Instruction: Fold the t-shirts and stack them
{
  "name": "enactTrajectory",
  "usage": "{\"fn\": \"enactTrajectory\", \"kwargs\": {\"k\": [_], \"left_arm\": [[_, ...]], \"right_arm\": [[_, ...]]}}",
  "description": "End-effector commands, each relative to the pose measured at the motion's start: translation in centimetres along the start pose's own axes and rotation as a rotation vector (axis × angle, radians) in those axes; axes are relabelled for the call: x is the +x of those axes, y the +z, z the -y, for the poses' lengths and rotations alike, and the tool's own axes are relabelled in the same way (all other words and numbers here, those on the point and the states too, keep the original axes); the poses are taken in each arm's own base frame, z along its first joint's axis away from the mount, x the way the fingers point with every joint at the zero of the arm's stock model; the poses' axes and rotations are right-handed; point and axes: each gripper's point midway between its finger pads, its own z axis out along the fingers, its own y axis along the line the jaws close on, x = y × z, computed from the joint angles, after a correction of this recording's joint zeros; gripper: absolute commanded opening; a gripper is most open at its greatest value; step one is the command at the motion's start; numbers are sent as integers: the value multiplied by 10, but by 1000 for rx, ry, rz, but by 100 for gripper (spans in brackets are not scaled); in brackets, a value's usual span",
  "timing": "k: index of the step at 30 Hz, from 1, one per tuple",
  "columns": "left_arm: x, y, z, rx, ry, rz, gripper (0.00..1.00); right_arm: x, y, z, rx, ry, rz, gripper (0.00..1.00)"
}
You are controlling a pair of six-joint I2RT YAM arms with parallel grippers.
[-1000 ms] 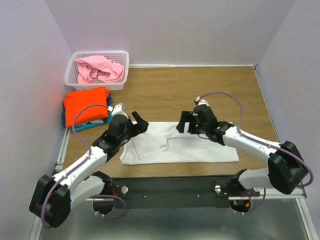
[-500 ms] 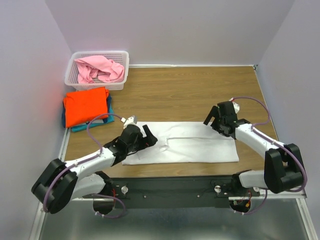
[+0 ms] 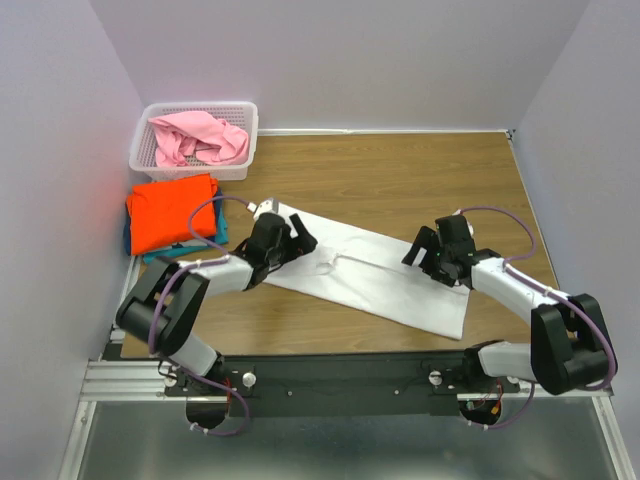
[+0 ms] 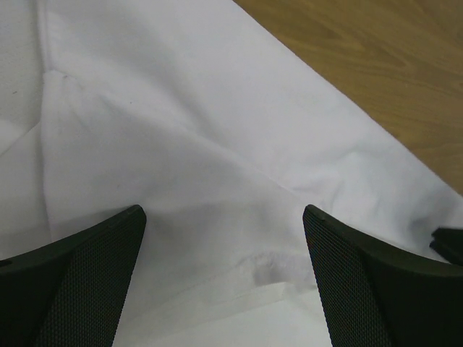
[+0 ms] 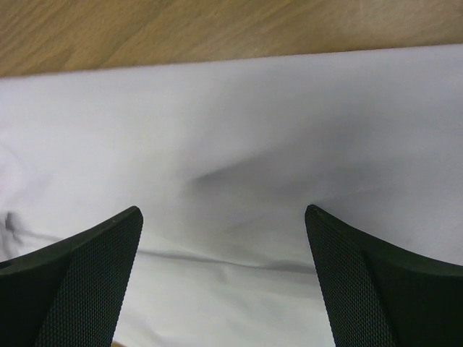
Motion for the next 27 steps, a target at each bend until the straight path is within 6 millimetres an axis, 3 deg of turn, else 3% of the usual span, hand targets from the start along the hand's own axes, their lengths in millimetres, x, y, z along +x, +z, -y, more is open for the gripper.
{"fn": "enactTrajectory", "kwargs": {"k": [1,2,3,4,5,6,7,8,9,10,11,12,15,16,21,22,23,25,26,27], "left_arm": [[-1,41,-27,-99,93,-83,98],[-3,49,-27,-114,104,-94,98],[-19,62,-10,-86,126,-73,98],[-21,71,-7,-80,137,-84,98],[-7,84,-17,-97,141,-147,98],[-22,96,0,-65,148,-135,98],[-9,108,-4,-56,153,-193,98],[-8,114,-3,-59,156,-209,98],[-22,123,12,-32,164,-188,98],[-15,132,6,-49,167,-220,98],[-16,136,7,-52,167,-230,98],[-31,143,21,-47,159,-213,98],[-31,147,28,-41,193,-243,98],[-40,149,39,-13,200,-231,98],[-46,165,51,0,202,-254,98],[-54,171,63,26,209,-246,98],[-39,178,57,18,209,-296,98],[-45,187,68,25,227,-286,98],[-31,191,60,-8,232,-328,98],[-37,194,69,8,235,-320,98]], "right_arm": [[37,-9,2,-67,-7,-111,100],[38,-13,0,-81,-4,-104,100],[46,-14,-2,-93,-18,-118,100],[50,-15,-4,-104,-25,-126,100],[57,-18,-11,-124,-37,-144,100],[62,-19,-12,-130,-48,-154,100],[69,-20,-14,-136,-56,-170,100],[74,-21,-16,-142,-68,-180,100],[87,-25,-22,-163,-87,-210,100],[96,-26,-23,-173,-99,-232,100],[102,-29,-27,-188,-113,-250,100],[115,-33,-32,-207,-143,-281,100],[131,-41,-44,-257,-185,-337,100],[137,-45,-49,-277,-228,-350,100],[150,-58,-74,-362,-354,-374,100],[150,-59,-78,-373,-372,-373,100],[152,-60,-80,-380,-387,-379,100],[154,-62,-85,-394,-398,-386,100],[154,-60,-86,-392,-405,-386,100],[156,-61,-87,-392,-413,-388,100]]}}
